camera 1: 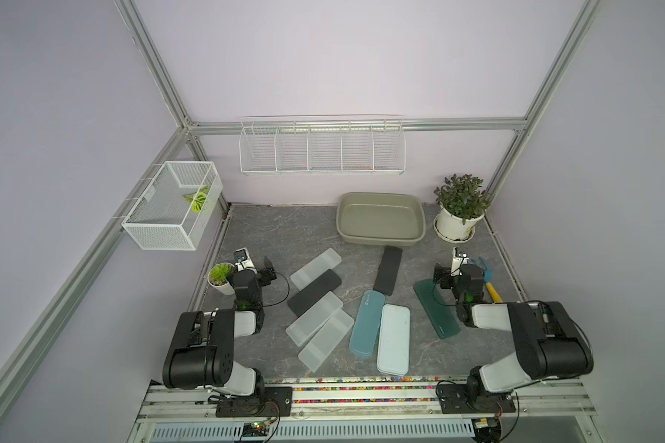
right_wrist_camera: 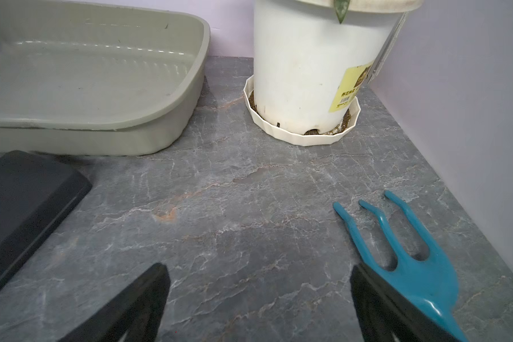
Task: Put the pencil case into the storage box
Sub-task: Move the storage box to the center of the board.
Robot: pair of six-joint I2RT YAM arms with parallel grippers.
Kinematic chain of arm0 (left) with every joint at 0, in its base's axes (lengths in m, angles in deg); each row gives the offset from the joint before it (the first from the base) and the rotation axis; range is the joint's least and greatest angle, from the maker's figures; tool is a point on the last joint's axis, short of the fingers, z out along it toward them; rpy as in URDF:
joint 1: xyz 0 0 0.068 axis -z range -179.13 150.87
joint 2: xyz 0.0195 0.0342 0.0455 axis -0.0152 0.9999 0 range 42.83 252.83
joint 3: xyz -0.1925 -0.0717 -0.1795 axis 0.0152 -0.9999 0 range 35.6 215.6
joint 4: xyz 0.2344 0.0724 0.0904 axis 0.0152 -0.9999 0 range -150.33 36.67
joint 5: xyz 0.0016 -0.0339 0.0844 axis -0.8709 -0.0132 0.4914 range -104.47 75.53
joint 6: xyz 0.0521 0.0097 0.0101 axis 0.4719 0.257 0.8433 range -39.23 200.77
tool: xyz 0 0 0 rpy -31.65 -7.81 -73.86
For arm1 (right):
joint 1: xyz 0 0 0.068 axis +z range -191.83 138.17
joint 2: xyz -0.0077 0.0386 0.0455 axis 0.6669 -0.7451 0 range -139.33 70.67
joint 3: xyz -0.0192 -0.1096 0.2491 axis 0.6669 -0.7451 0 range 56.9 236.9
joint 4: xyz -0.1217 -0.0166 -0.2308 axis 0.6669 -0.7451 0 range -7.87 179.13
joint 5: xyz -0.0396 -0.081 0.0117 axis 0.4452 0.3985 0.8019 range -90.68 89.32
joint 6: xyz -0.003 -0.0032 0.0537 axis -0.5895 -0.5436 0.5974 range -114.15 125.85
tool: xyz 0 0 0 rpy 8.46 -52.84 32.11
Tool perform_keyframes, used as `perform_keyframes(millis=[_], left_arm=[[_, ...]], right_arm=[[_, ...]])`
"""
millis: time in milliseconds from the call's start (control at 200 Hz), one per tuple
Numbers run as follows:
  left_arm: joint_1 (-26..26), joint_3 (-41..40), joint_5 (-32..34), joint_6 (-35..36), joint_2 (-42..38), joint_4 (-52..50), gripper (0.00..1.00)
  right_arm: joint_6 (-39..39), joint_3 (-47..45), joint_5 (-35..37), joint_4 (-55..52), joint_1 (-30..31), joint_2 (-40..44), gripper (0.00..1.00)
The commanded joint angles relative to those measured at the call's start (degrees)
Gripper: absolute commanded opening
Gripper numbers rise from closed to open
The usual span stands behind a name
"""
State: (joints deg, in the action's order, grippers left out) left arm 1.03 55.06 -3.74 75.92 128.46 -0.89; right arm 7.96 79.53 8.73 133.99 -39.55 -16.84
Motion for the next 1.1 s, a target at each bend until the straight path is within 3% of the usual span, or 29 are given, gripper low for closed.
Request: perform_keyframes(millis=[0, 735, 785, 850, 910, 1000, 1095], left_arm=[[0.3, 0.7, 0.7, -0.4, 0.4, -0.1, 1.00], [0.3, 0.8, 0.7, -0.3, 0.4, 0.0, 0.98], [0.3, 1.4, 0.0, 1.3, -0.3, 0.3, 0.94], [1.4, 9.2, -0.6, 2.8, -4.8, -16.8, 0.84], [2.0, 18.7, -1.5, 0.2, -6.5, -34.7, 0.82], [3.1, 34.3, -2.0, -7.2, -3.0, -54.8, 0.70], [8.2, 49.7, -3.8, -8.0, 4.6, -68.7, 0.62]], right_arm=[[0.5, 0.7, 0.8, 0.5, 0.3, 0.6, 0.99], [0.8, 1.0, 1.7, 1.8, 0.3, 1.1, 0.99], [0.7, 4.9, 1.8, -8.1, 0.3, 4.3, 0.99], [1.5, 14.1, 1.1, -27.0, 0.4, 7.7, 0.99], [2.7, 19.6, 0.7, -34.8, 0.8, 8.6, 0.99], [3.2, 26.0, 5.5, -44.2, 3.4, 9.2, 0.99], [11.2, 33.0, 8.0, -57.1, 4.5, 8.8, 0.98]])
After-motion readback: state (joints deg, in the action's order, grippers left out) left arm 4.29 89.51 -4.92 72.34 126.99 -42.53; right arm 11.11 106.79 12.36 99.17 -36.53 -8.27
